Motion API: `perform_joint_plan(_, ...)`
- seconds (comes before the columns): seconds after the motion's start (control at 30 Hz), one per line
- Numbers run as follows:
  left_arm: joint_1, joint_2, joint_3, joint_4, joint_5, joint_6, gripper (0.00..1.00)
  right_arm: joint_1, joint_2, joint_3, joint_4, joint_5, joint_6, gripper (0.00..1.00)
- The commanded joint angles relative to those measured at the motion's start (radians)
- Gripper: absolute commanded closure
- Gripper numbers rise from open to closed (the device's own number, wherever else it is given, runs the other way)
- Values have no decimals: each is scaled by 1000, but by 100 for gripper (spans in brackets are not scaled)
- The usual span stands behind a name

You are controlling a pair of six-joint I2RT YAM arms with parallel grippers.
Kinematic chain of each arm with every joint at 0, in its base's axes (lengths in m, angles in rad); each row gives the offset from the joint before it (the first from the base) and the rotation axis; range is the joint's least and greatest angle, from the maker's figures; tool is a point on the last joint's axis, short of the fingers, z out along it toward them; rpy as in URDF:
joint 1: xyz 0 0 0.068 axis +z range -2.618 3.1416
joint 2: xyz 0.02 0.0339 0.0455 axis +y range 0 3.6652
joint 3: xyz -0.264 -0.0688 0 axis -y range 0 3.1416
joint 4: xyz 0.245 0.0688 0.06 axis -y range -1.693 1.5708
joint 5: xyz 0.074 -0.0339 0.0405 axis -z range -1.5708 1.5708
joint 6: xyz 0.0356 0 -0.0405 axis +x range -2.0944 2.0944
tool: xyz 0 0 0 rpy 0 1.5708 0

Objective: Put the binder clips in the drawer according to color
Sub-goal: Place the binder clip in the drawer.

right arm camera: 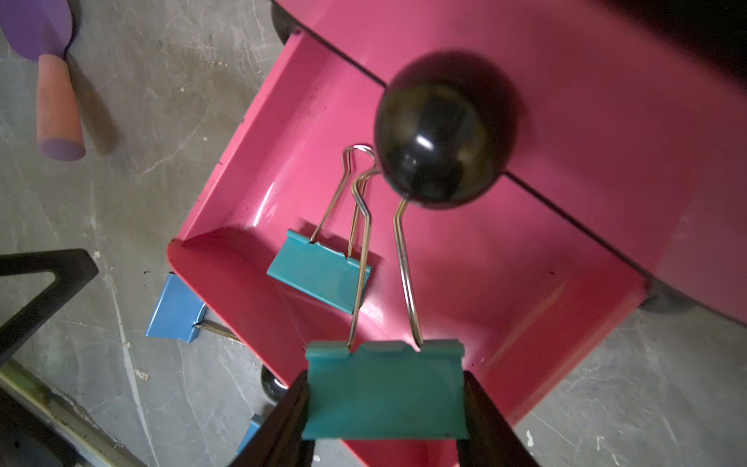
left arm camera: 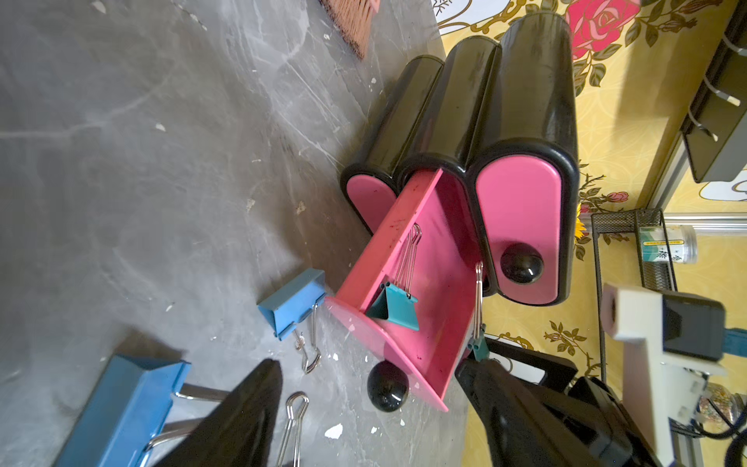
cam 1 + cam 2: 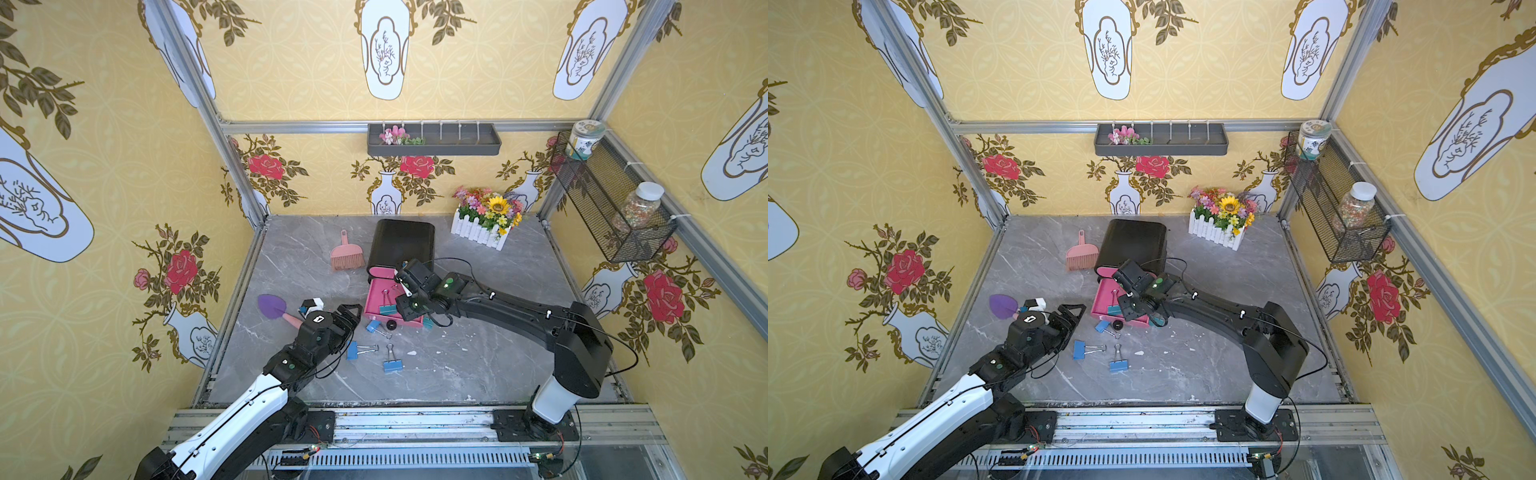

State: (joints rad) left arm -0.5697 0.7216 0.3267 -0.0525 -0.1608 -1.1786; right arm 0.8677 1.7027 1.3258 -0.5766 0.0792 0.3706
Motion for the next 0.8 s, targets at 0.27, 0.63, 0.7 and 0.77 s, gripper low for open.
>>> perform_joint_plan(0.27,1,4,-5,11,6,3,19,-3,-4,6,37,19,14,38)
perform_joint_plan(0.63,0,16,5,13,3,6,19,-28,-92,-43,58,42,42,29)
perform_joint_plan(0.7,1,19,6,14,5,8,19,-65,-133,-90,70,35,69,31)
perform_joint_plan(0.77,1,21,8,14,6,9,19,-107,-170,-148,86,18,95,33)
